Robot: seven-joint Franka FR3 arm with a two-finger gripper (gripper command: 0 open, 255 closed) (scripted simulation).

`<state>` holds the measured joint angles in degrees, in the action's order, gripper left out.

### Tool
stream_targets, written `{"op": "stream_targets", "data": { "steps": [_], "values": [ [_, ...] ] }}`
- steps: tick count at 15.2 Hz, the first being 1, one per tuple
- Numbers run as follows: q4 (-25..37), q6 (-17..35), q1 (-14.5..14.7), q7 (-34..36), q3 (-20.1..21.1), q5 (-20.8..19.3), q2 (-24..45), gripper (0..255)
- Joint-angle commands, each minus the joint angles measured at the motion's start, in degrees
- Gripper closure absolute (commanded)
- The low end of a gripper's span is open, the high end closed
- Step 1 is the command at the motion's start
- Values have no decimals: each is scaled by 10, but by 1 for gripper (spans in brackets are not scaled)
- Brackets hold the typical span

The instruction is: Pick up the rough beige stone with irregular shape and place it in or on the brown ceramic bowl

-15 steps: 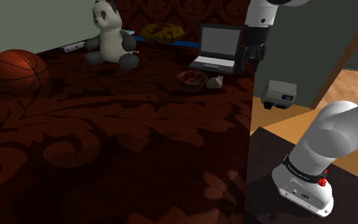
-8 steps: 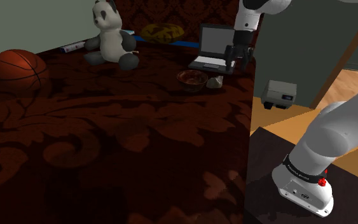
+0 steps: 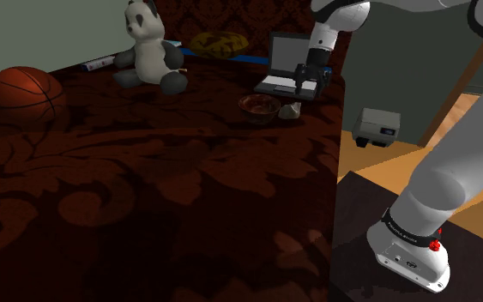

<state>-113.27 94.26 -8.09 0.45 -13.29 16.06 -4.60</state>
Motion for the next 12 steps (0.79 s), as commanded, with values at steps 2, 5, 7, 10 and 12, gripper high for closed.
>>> {"op": "stream_targets", "data": {
  "steps": [2,5,7,10,12],
  "values": [
    [54,-8,-15,-10,-19,36,72,0],
    [112,-22,-35,-20,-33,74,145,0],
    [152,-34,-52,-24,-39,100,193,0],
    [203,-49,-75,-26,-43,130,251,0],
    [185,-34,-70,-27,-41,130,248,0]
  ]
}}
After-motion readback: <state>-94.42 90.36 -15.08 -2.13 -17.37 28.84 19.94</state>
